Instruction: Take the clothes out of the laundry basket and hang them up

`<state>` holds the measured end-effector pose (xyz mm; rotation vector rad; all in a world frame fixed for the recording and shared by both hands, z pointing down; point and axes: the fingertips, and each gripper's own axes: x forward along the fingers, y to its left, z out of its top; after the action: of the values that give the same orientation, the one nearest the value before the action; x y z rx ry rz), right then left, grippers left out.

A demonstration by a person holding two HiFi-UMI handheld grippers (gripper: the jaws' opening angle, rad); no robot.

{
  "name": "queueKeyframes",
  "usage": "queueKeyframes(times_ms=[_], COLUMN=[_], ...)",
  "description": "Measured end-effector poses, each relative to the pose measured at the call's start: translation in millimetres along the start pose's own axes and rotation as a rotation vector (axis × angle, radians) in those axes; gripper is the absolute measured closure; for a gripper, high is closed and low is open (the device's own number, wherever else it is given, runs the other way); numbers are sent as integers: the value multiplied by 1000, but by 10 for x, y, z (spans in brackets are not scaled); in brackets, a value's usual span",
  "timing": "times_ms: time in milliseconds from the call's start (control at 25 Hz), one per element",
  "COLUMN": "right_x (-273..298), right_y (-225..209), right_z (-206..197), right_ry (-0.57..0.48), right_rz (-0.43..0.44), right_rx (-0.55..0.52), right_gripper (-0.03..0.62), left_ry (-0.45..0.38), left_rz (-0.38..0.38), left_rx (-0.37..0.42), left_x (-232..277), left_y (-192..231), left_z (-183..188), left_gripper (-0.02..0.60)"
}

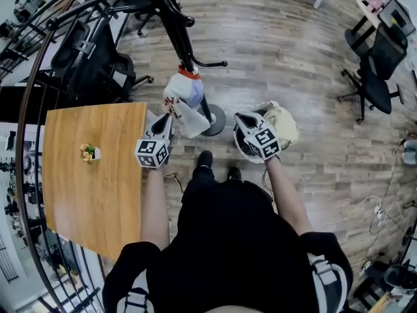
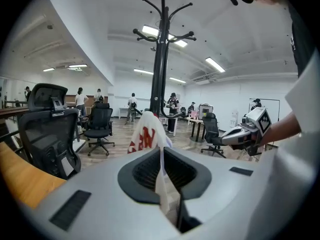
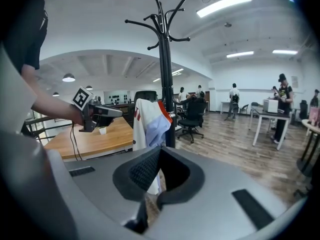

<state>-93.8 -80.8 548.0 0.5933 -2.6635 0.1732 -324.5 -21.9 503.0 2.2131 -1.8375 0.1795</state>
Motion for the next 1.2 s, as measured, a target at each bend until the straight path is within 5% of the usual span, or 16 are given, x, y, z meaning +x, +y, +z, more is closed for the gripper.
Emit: queueKeyframes(times_ms=[320,840,1200], right_x=[-694,-2065,-2583], right_y=[-250,-811,-892], right_z=[-579,-1727,-1980], right_ry=[17,36,45], right_rz=[-105,-455,-657], right_rx=[87,356,456], right_gripper=[586,586,586], left_ry=[47,119,149], left_rz=[-111,-411,-614], left_rx=[41,148,164], left_x=[252,1128,1710], left_y=[-756,-2056,-2614], left_z=[-206,-198,-224], left_gripper=[543,542,541])
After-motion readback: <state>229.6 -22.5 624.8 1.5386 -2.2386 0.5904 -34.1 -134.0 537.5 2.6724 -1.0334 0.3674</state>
